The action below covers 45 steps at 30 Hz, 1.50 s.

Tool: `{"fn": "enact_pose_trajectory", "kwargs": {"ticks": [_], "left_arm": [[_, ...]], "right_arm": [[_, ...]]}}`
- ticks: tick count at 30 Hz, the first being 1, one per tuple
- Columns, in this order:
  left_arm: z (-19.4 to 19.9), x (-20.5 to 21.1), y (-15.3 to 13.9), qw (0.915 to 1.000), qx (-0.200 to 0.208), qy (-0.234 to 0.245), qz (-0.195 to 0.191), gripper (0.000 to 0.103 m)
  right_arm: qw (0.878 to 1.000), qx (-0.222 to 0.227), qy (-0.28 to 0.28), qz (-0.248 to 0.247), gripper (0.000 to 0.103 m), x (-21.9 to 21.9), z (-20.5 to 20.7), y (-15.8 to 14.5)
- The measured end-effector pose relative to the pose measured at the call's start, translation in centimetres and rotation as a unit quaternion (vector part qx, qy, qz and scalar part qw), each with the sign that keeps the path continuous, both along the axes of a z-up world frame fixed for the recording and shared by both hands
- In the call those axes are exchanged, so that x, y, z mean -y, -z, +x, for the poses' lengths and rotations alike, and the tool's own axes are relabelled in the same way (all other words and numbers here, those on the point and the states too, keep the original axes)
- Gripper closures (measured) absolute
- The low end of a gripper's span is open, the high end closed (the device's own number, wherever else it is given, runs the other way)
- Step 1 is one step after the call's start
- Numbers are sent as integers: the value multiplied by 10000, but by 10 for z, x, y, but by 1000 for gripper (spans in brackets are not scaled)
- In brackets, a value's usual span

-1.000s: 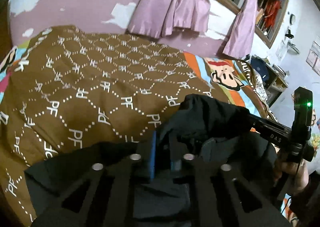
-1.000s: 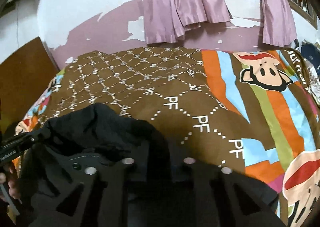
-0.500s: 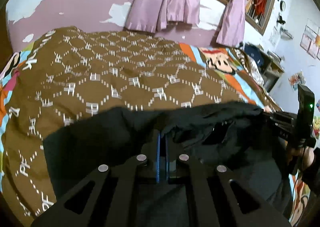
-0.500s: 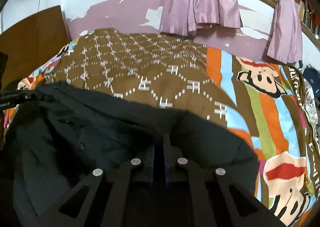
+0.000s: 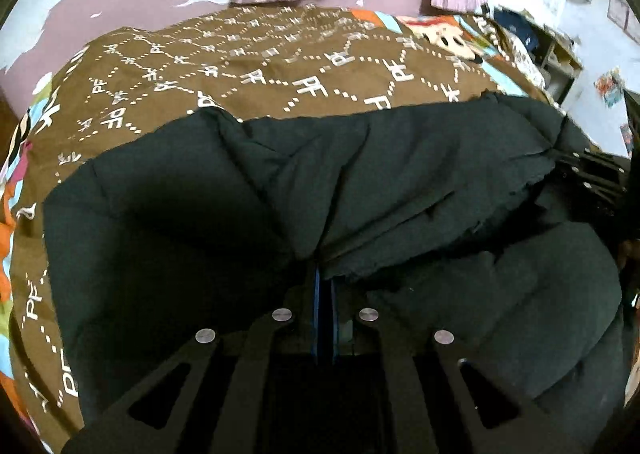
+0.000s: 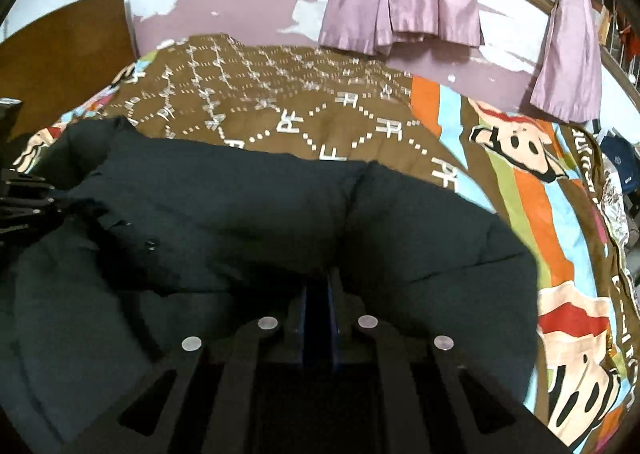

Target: Fold large clothes

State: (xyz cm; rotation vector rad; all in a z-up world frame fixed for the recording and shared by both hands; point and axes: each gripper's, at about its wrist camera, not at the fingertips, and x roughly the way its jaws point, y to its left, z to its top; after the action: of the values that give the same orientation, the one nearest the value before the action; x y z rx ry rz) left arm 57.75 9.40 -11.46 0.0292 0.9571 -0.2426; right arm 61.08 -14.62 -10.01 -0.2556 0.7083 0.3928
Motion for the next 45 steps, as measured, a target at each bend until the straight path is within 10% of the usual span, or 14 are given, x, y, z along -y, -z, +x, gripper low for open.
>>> {"fn": "enact_pose_trajectory", "kwargs": {"ticks": [6,14,19,24,31,37,45], "left_arm": [[-15,0,-14,9997,204,-149,-3,80],[-35,0,-74,9844,1680,-341,-397,56],[19,1,-80,9857,1269,-584,-939,56],[46,5,-46,9909,490,-344,-1206,56],[37,44,2,9940,-48,979,477,54],[38,45,15,9942,-72,881,610,53],[33,58,24,9920,147,860,910,53]], "right_arm": [[9995,302,-91,47,93,8,-23,-22],[9929,527,1,1063,93,4,-1,-72],[9834,-618,-214,1695,93,-12,51,-56],[9822,-1384,-436,1195,93,-30,66,-15],[9695,-2112,-1019,718,97,-31,72,30],[9518,-2429,-1038,1558,103,-5,76,47],[9616,-2263,-1009,1178,103,-14,71,44]]}}
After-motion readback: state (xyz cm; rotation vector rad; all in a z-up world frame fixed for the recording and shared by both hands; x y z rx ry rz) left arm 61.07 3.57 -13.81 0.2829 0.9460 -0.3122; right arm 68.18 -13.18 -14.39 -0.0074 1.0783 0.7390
